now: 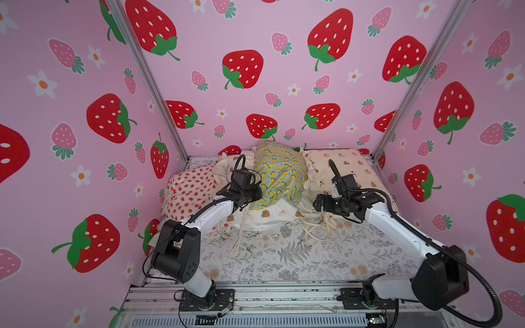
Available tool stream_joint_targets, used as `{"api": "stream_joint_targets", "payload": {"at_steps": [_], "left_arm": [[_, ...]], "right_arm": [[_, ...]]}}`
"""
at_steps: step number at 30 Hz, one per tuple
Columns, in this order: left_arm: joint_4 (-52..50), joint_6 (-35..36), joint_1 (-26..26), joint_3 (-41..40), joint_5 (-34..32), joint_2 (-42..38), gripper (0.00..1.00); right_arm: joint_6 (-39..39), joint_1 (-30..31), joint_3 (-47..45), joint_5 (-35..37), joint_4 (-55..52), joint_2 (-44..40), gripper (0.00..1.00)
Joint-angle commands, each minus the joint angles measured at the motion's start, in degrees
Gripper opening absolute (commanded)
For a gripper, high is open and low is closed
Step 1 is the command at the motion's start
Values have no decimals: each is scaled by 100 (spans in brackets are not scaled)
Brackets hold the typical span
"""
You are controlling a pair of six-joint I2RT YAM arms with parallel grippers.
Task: Zip up pillowcases
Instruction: Pick up the pillowcase from the pillowcase.
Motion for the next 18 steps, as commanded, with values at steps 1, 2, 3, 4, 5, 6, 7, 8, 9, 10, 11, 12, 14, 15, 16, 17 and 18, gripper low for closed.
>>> {"api": "stream_joint_targets", "payload": {"at_steps": [1, 2, 3, 4, 5, 6, 7, 8, 9, 10, 11, 12, 14, 15, 16, 17, 18], "left_arm": [[278, -156, -33, 233, 350, -267, 2], [254, -199, -32, 310, 383, -331, 1], [236, -197, -32, 385, 406, -397, 0], [225, -238, -32, 461, 411, -476, 0], [261, -308, -32, 506, 427, -555, 0], [306, -375, -32, 545, 442, -622, 0], [321, -471, -32, 608, 451, -693, 0], [286, -564, -32, 696, 451, -745, 0], [225, -636, -32, 802, 447, -781, 0], [154, -765, -32, 918, 429, -818, 0], [141, -902, -32, 1007, 435, -844, 0], [154, -998, -31, 1063, 456, -867, 0], [141, -1152, -32, 1170, 417, -896, 0], [137, -1199, -32, 1213, 403, -902, 0], [124, -1236, -32, 1259, 391, -892, 0], [128, -1272, -32, 1296, 374, -896, 0], [126, -1325, -32, 1318, 352, -894, 0]], "right_arm": [[-187, 174, 274, 311, 341, 321, 98], [-239, 225, 293, 265, 494, 447, 97], [-281, 255, 323, 187, 601, 550, 95], [-306, 290, 364, 172, 701, 674, 93], [-403, 344, 394, 185, 822, 782, 90], [-502, 388, 403, 209, 934, 845, 89], [-596, 439, 361, 262, 1125, 907, 86], [-713, 491, 239, 229, 1422, 936, 84], [-833, 524, 87, 148, 1743, 948, 82], [-938, 554, -77, 133, 2071, 976, 81], [-1071, 562, -194, 120, 2308, 1034, 79], [-1149, 560, -264, 159, 2467, 1105, 78], [-1338, 562, -316, 240, 2734, 1301, 77], [-1416, 574, -333, 157, 2884, 1372, 76], [-1483, 612, -362, 129, 3062, 1433, 76], [-1546, 635, -414, 152, 3250, 1495, 76], [-1582, 636, -475, 154, 3421, 1536, 76]]}}
